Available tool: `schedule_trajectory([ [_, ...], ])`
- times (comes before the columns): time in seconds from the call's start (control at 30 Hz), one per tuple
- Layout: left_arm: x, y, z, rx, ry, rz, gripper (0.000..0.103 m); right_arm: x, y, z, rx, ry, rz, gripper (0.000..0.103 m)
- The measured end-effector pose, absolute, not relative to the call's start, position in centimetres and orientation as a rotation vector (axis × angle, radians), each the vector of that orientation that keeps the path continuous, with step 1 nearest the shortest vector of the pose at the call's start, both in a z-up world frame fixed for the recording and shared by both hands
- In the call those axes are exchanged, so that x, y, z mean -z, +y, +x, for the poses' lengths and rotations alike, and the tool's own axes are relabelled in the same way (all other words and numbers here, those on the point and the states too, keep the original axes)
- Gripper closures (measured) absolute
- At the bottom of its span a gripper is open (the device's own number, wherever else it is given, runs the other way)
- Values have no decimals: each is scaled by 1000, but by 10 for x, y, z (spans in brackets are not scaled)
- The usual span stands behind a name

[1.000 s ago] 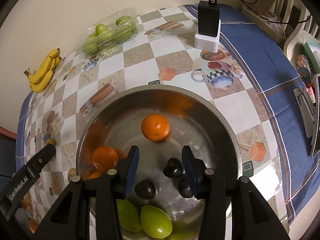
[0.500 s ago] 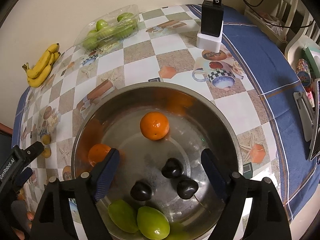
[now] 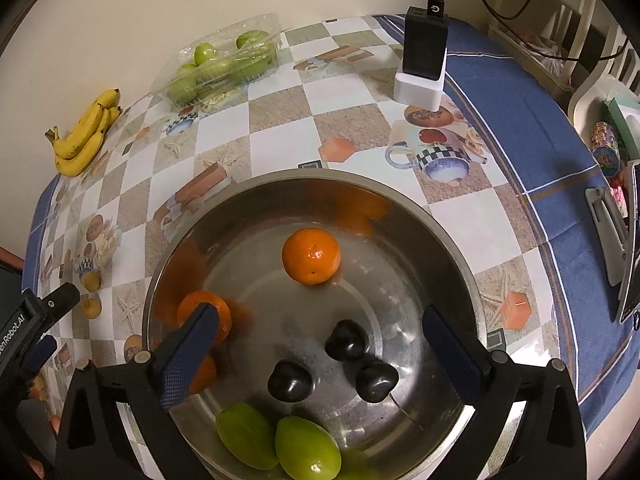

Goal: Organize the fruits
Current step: 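Lift both open tools up out of the bowl, then move both open tools over the table toward the small yellow fruits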

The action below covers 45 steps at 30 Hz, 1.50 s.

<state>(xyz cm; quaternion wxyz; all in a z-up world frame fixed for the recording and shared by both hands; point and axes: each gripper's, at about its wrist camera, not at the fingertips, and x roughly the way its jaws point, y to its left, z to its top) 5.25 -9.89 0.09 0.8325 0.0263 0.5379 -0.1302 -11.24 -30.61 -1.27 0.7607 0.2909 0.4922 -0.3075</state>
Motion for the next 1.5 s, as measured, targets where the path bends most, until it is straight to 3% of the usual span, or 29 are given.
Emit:
schedule_trajectory([
  [0.37,-11,-72,65,257,1132,-3,0,4,-286,-95,614,1071,584,1],
  [1.1,20,63,112,-59,1190,-207,0,-8,-192,-19,324,1040,466,1],
  [1.5,29,67,115,-20,1222,-204,0,3,-167,3,259,1051,437,1],
])
